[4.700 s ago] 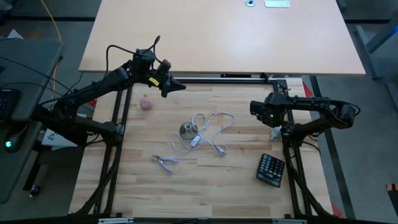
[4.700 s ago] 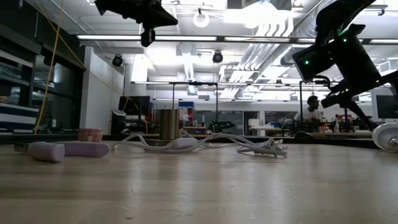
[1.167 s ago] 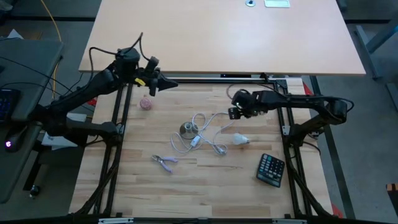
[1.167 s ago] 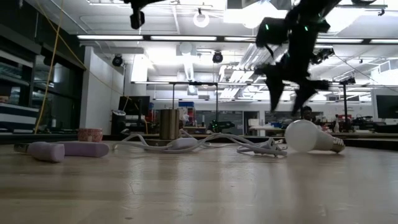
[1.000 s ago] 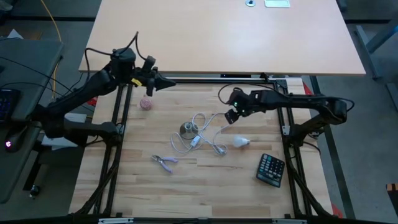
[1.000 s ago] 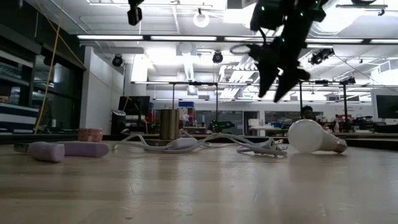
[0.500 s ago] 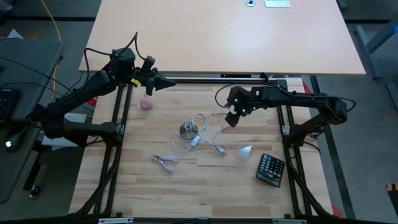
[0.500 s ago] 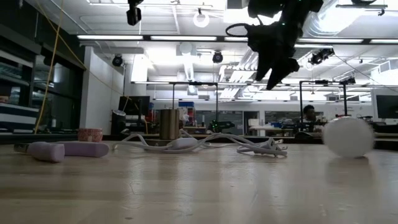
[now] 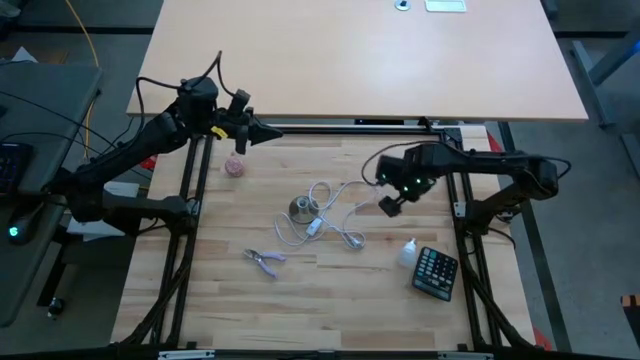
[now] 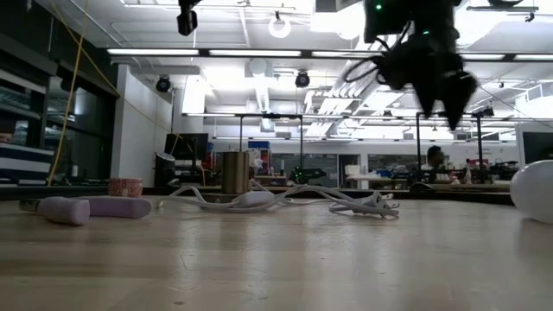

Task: Screw lightbulb
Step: Insert the lightbulb into the lamp

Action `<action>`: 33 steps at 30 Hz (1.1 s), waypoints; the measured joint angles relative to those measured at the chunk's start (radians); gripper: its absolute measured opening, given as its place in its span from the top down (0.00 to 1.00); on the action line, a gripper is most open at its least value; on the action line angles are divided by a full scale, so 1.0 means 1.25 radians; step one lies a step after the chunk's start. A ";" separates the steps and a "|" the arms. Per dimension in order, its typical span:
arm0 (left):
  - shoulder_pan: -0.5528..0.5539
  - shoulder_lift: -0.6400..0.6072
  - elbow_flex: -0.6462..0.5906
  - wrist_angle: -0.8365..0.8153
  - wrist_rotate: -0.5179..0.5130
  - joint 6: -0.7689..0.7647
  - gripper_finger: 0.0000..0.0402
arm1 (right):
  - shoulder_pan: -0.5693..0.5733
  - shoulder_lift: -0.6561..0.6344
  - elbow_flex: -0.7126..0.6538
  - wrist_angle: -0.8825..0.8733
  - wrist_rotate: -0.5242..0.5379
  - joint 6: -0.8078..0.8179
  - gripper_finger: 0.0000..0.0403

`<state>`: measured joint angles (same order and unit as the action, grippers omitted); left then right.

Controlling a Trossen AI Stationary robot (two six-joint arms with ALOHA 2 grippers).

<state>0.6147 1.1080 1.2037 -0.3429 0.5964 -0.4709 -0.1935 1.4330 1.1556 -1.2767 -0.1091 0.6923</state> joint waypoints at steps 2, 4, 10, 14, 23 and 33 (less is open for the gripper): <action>0.000 0.000 0.000 0.004 -0.001 0.001 1.00 | 0.032 0.000 -0.009 -0.048 0.005 0.028 0.03; 0.000 0.000 0.000 0.004 -0.001 0.002 1.00 | 0.072 0.000 -0.021 -0.098 0.010 0.067 0.03; 0.000 0.000 0.000 0.003 0.010 0.002 1.00 | 0.212 0.000 -0.056 -0.118 -0.077 0.303 0.03; 0.000 0.000 0.000 0.003 0.031 -0.008 1.00 | 0.312 0.000 -0.068 -0.078 -0.122 0.562 0.03; 0.000 0.000 0.000 0.009 0.057 0.047 1.00 | 0.384 0.000 -0.068 0.104 0.054 0.593 0.03; -0.001 0.000 0.000 0.002 0.055 0.064 1.00 | 0.311 0.013 -0.073 0.157 0.008 -0.197 0.03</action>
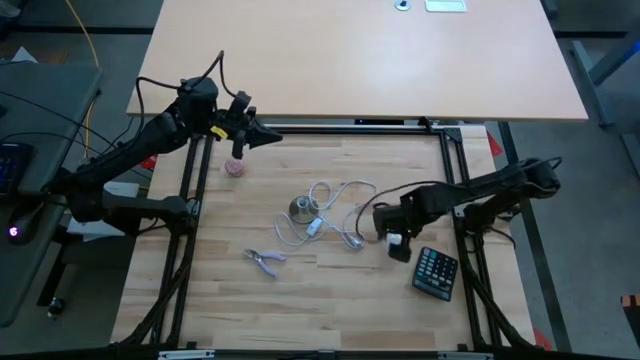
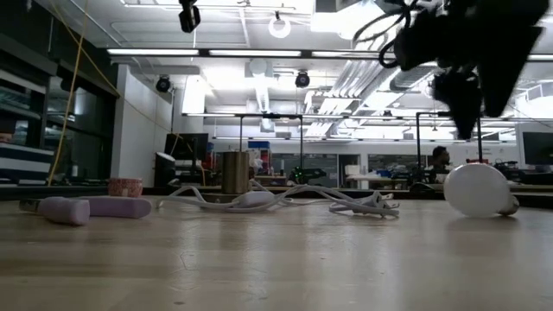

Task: Screw lightbulb
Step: Insert the lightbulb into the lamp

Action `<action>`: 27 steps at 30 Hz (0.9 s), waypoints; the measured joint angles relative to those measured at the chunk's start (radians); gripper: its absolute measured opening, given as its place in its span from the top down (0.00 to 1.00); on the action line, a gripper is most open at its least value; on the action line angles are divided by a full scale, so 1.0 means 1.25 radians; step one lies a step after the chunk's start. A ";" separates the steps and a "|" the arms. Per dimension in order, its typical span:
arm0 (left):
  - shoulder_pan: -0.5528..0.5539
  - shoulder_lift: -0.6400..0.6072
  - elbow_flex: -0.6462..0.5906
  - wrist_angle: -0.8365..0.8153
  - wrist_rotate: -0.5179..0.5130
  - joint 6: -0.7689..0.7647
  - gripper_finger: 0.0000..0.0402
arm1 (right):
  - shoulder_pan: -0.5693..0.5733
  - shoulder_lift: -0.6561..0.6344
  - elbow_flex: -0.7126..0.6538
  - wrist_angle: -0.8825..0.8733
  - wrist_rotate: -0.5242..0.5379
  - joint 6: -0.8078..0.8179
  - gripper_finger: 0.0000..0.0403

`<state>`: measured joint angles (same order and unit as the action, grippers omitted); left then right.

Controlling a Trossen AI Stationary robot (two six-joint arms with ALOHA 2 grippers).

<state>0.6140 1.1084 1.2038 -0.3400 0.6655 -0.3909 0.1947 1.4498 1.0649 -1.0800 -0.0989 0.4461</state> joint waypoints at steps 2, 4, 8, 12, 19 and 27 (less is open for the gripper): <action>0.000 0.000 0.000 -0.002 -0.003 0.000 1.00 | 0.001 0.004 0.000 0.013 -0.006 -0.170 0.03; 0.000 0.000 0.000 -0.003 -0.014 0.000 1.00 | 0.005 0.018 0.000 0.011 0.010 -0.319 0.03; 0.000 0.000 0.000 -0.004 -0.035 -0.001 1.00 | 0.011 0.058 -0.018 0.005 0.025 -0.470 0.03; -0.007 0.000 0.000 -0.005 -0.061 -0.001 1.00 | 0.023 0.088 -0.076 0.009 0.018 -0.483 0.03; -0.022 0.000 0.000 -0.005 -0.086 -0.015 1.00 | 0.050 0.092 -0.142 0.057 -0.014 -0.483 0.03; -0.026 0.000 0.000 -0.005 -0.099 -0.014 1.00 | 0.061 0.092 -0.147 0.163 0.032 -0.484 0.03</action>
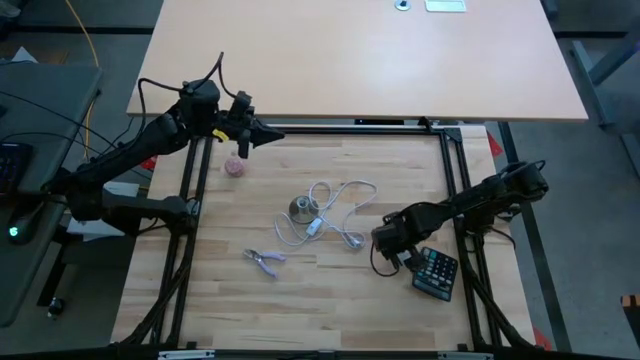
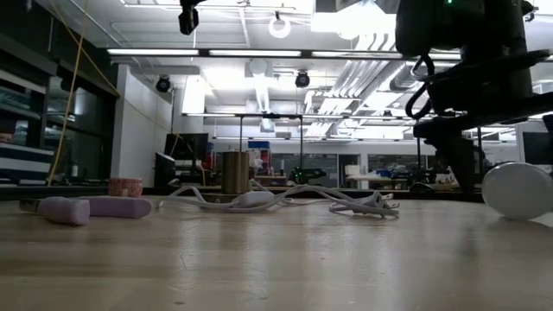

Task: Screw lightbulb
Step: Insert the lightbulb into the lamp

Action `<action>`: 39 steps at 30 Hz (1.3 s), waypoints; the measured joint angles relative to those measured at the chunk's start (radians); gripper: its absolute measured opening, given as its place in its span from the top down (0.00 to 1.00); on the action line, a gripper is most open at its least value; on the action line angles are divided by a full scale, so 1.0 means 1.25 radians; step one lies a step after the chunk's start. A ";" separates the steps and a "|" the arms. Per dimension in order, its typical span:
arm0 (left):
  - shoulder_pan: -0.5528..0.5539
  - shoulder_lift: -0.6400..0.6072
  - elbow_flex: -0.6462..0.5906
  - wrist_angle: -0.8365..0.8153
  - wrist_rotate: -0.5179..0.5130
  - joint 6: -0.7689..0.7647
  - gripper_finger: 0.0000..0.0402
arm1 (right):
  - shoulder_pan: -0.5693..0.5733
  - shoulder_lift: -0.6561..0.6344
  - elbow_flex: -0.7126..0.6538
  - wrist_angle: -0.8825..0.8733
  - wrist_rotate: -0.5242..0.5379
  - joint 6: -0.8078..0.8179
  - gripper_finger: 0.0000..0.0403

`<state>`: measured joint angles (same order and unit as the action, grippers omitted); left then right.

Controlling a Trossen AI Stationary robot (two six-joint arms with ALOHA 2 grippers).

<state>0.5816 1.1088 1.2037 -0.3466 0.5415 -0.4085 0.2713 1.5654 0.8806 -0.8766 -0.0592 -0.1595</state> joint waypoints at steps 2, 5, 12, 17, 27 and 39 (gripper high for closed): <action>0.000 0.000 0.000 0.000 -0.001 0.007 1.00 | 0.000 0.000 0.000 0.002 0.033 -0.004 0.03; 0.000 0.000 0.000 0.000 -0.010 0.019 1.00 | -0.002 0.000 0.000 -0.010 0.048 -0.025 0.03; 0.000 0.000 0.000 0.000 -0.039 0.042 1.00 | -0.002 0.000 -0.004 0.021 0.048 -0.060 0.03; 0.000 0.000 0.000 0.000 -0.042 0.043 1.00 | -0.002 0.000 -0.036 0.084 0.063 -0.047 0.03; 0.000 0.000 0.000 0.000 -0.047 0.043 1.00 | -0.009 0.000 -0.061 0.082 0.107 -0.074 0.14; 0.000 0.000 0.000 0.003 -0.047 0.037 1.00 | -0.009 -0.001 -0.061 0.089 0.166 -0.074 0.36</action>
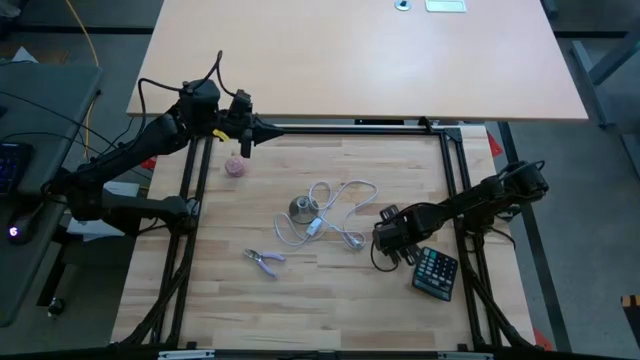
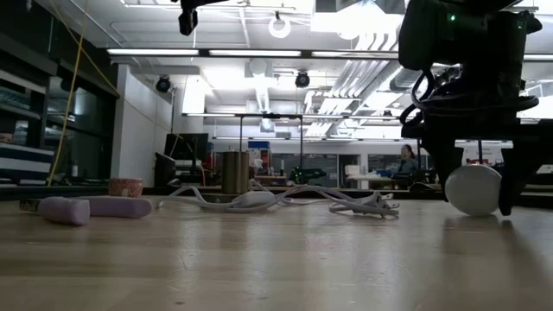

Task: Screw lightbulb
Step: Insert the lightbulb into the lamp

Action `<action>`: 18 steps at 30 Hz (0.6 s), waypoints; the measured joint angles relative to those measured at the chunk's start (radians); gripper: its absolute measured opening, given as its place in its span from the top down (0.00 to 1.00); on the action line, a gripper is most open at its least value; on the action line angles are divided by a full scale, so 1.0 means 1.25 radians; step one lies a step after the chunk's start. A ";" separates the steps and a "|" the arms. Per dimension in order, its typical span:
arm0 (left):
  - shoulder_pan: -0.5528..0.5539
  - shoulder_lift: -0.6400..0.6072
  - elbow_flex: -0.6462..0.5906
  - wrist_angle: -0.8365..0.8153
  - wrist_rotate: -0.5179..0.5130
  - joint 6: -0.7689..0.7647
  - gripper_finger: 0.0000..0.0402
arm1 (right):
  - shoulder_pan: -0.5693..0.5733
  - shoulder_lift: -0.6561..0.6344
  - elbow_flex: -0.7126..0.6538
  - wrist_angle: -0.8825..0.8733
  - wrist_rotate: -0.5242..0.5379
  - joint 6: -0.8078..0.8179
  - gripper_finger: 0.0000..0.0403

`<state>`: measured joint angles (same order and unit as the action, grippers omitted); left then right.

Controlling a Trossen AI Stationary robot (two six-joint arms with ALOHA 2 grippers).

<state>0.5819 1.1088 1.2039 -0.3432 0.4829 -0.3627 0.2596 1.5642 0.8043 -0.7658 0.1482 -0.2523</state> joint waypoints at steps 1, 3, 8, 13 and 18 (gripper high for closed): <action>0.000 0.000 0.000 0.005 0.000 -0.002 1.00 | 0.000 -0.001 0.000 -0.001 0.002 0.000 0.37; 0.000 0.000 0.000 0.035 0.000 -0.023 1.00 | -0.001 -0.006 0.007 -0.015 0.005 0.000 0.38; 0.000 0.000 0.000 0.254 0.008 -0.100 1.00 | -0.030 -0.055 0.063 -0.054 0.046 -0.020 0.38; 0.000 -0.002 0.000 0.437 0.030 -0.110 0.98 | -0.104 -0.131 0.145 -0.068 0.142 -0.051 0.38; -0.003 -0.001 0.000 0.409 0.050 -0.080 0.86 | -0.205 -0.185 0.272 -0.038 0.155 0.003 0.38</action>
<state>0.5781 1.1072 1.2041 0.1675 0.5451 -0.4621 0.0031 1.3331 1.1446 -0.8128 0.3416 -0.2482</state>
